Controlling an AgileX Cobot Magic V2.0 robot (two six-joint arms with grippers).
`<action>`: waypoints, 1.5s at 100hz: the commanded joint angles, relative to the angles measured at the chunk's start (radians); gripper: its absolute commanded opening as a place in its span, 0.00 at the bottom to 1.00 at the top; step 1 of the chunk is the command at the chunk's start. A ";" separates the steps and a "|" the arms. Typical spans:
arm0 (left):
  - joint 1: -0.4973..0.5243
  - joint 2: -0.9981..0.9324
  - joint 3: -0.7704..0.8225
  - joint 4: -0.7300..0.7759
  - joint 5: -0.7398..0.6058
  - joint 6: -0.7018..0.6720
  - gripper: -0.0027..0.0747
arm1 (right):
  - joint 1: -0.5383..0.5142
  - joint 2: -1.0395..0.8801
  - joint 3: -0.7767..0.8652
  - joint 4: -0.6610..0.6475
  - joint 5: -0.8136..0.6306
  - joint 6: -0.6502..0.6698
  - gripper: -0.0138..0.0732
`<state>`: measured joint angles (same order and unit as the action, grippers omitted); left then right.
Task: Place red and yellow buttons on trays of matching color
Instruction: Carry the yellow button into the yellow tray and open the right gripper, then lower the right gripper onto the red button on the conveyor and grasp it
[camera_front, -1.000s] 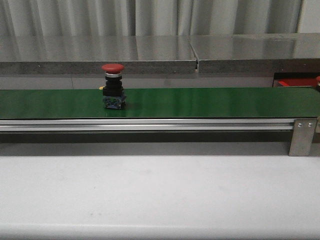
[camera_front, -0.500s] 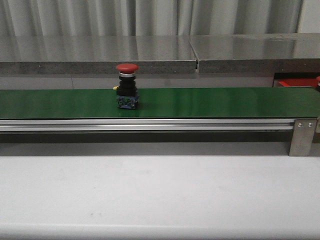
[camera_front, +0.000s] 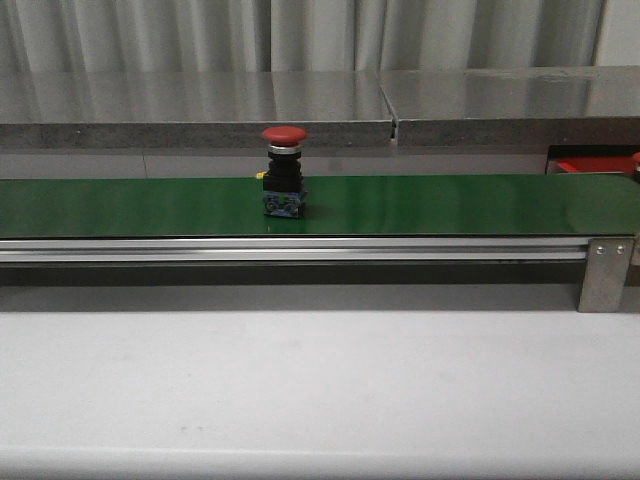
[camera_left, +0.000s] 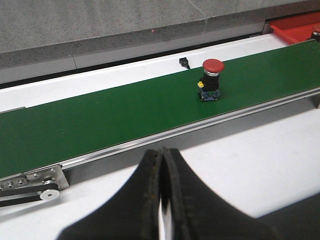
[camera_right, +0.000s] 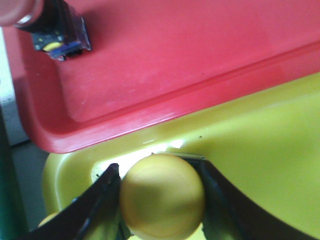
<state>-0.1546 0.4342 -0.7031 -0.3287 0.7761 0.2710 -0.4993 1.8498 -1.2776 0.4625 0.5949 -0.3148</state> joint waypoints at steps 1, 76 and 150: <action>-0.009 0.006 -0.024 -0.024 -0.065 -0.004 0.01 | -0.004 -0.035 -0.023 0.031 -0.040 -0.003 0.28; -0.009 0.006 -0.024 -0.024 -0.065 -0.004 0.01 | 0.015 -0.239 0.009 0.025 -0.061 -0.021 0.84; -0.009 0.006 -0.024 -0.024 -0.065 -0.004 0.01 | 0.414 -0.438 0.054 0.019 0.109 -0.231 0.84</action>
<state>-0.1546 0.4342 -0.7031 -0.3287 0.7761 0.2710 -0.1258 1.4452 -1.1949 0.4712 0.7311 -0.5165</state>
